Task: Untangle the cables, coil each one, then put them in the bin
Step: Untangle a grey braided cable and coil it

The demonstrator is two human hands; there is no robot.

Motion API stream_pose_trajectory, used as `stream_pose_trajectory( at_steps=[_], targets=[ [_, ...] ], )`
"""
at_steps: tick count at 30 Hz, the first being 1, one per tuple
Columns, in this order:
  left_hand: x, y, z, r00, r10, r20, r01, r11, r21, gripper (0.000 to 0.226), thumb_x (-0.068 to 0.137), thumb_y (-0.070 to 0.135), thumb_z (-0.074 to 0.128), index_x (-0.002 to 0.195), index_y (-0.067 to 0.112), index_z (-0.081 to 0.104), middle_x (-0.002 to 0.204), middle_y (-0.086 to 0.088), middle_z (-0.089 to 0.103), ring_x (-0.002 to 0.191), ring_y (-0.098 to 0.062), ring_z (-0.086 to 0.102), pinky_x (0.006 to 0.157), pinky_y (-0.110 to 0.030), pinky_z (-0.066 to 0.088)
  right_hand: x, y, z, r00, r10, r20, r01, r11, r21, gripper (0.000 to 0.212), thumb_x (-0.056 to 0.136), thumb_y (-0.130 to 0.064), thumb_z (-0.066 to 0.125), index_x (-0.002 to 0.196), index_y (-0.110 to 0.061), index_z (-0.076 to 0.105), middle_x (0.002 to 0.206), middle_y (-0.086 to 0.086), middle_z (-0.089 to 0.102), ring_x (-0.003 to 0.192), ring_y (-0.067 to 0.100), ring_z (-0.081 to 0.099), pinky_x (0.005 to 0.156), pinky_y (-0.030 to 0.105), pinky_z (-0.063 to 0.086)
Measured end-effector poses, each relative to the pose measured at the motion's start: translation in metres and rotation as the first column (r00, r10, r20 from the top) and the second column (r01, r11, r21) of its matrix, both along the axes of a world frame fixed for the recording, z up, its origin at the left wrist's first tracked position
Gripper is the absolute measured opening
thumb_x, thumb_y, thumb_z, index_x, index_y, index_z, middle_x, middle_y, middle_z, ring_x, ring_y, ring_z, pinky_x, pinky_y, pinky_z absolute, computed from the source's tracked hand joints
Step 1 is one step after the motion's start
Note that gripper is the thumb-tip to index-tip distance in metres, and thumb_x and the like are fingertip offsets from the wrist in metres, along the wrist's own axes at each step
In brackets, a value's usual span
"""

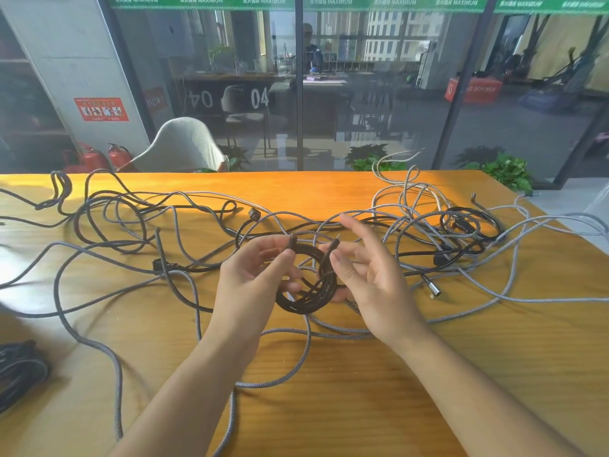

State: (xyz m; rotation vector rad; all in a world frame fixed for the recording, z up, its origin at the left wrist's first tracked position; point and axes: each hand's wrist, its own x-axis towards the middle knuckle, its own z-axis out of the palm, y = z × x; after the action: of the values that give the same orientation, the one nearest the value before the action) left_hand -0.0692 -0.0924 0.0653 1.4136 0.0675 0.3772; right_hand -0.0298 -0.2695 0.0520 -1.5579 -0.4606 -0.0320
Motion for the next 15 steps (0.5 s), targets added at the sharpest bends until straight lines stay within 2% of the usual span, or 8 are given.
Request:
stream_pose_trajectory(
  at_steps=[3, 7, 12, 15],
  targets=[
    [0.000, 0.000, 0.000, 1.000, -0.012, 0.001, 0.012, 0.998, -0.055, 0.014, 0.098, 0.006, 0.067, 0.108, 0.012, 0.075, 0.093, -0.009, 0.072, 0.075, -0.018, 0.069, 0.069, -0.028, 0.059, 0.000, -0.001, 0.001, 0.999, -0.005, -0.041, 0.004, 1.000, -0.031, 0.041, 0.097, -0.038, 0.066, 0.138, -0.036, 0.062, 0.119, -0.006, 0.069, 0.100, 0.017, 0.075, 0.071, 0.035, 0.063],
    [0.001, 0.000, 0.002, 1.000, -0.020, 0.006, 0.020, 0.999, -0.035, 0.015, 0.099, 0.012, 0.068, 0.112, 0.015, 0.075, 0.104, -0.009, 0.076, 0.085, -0.019, 0.075, 0.074, -0.030, 0.061, 0.003, -0.001, 0.004, 0.991, 0.009, -0.136, -0.004, 0.999, 0.037, 0.022, 0.100, -0.023, 0.067, 0.122, -0.023, 0.074, 0.102, 0.006, 0.073, 0.095, 0.023, 0.075, 0.073, 0.047, 0.065],
    [-0.002, -0.002, 0.004, 0.995, -0.084, 0.048, 0.078, 0.989, 0.124, 0.031, 0.102, 0.030, 0.061, 0.132, 0.027, 0.066, 0.114, -0.001, 0.074, 0.104, -0.019, 0.075, 0.091, -0.040, 0.059, 0.005, -0.008, 0.011, 0.974, -0.037, -0.221, 0.075, 0.983, 0.167, 0.019, 0.102, -0.022, 0.065, 0.119, -0.020, 0.074, 0.108, 0.010, 0.076, 0.102, 0.032, 0.074, 0.068, 0.039, 0.064],
    [-0.004, -0.004, 0.004, 0.987, -0.142, 0.077, 0.126, 0.975, 0.182, 0.035, 0.104, 0.029, 0.061, 0.139, 0.029, 0.063, 0.120, -0.001, 0.074, 0.111, -0.021, 0.072, 0.086, -0.044, 0.062, 0.008, -0.012, 0.014, 0.970, -0.066, -0.234, 0.116, 0.972, 0.206, 0.022, 0.102, -0.023, 0.066, 0.123, -0.019, 0.071, 0.107, 0.011, 0.077, 0.105, 0.033, 0.073, 0.067, 0.035, 0.063]
  ],
)
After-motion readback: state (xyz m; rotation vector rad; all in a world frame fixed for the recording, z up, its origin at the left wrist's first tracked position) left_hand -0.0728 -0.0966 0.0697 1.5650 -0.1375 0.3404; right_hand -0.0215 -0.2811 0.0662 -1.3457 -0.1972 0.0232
